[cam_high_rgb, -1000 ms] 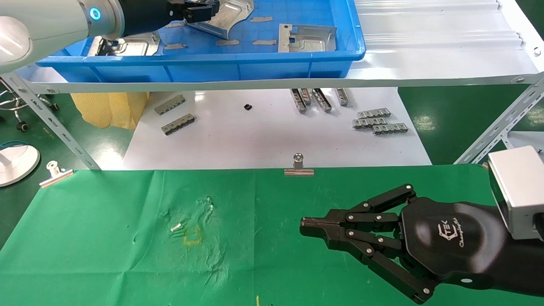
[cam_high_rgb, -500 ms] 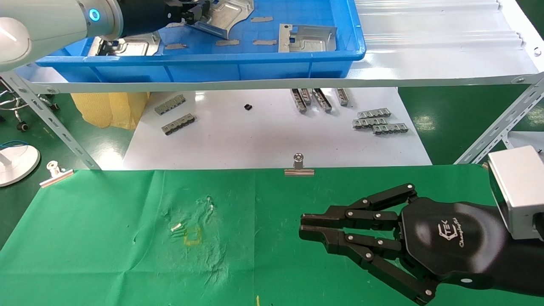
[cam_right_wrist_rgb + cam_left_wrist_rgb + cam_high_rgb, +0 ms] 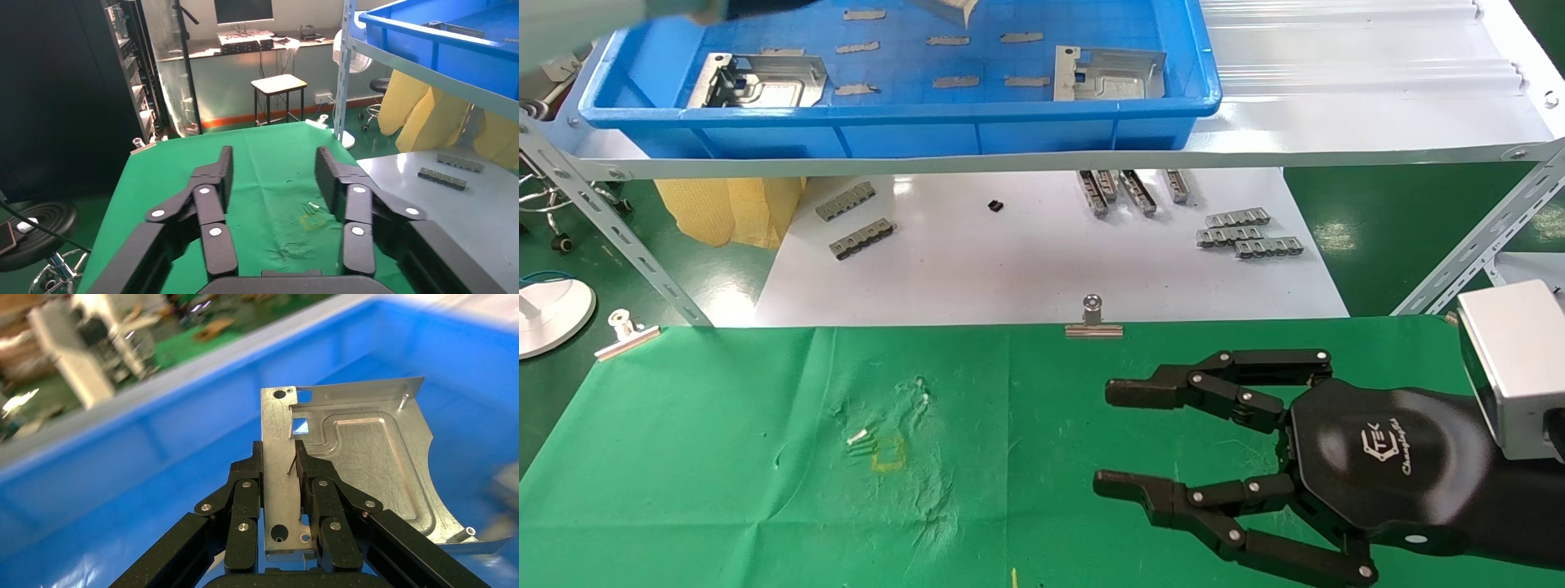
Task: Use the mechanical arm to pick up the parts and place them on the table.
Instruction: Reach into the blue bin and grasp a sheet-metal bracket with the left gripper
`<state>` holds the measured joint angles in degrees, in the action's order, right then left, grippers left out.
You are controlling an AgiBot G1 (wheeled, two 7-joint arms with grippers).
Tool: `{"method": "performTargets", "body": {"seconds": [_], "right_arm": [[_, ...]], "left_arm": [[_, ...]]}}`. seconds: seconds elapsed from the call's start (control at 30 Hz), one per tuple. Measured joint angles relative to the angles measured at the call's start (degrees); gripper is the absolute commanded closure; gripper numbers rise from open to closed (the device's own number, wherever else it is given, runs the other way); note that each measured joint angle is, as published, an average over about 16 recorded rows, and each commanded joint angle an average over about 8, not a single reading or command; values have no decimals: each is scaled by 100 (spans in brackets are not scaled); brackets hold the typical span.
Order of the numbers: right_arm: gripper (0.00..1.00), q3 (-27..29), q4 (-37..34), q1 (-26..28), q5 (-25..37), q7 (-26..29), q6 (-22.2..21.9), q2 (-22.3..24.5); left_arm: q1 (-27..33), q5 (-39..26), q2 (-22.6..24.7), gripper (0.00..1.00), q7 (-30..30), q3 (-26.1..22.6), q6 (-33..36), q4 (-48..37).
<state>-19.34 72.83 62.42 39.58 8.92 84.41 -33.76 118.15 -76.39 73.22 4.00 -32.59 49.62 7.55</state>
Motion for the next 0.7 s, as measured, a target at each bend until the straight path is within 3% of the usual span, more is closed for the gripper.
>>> {"method": "performTargets", "body": {"seconds": [0.4,0.57,0.7], "right_arm": [[0,-1,0,0,-1,-1,-1,1],[0,-2,0,0,-1,-1,-1,1],[0,-2,0,1,-2,-1,-1,1]], "left_arm": [[-373,689,-914,100,-1276,241,3173,577],[-835,1040,-1356,100,-1648,136,3953,1140],[-1253,1280,-1794,100,-1837,-91,4196,1702]]}}
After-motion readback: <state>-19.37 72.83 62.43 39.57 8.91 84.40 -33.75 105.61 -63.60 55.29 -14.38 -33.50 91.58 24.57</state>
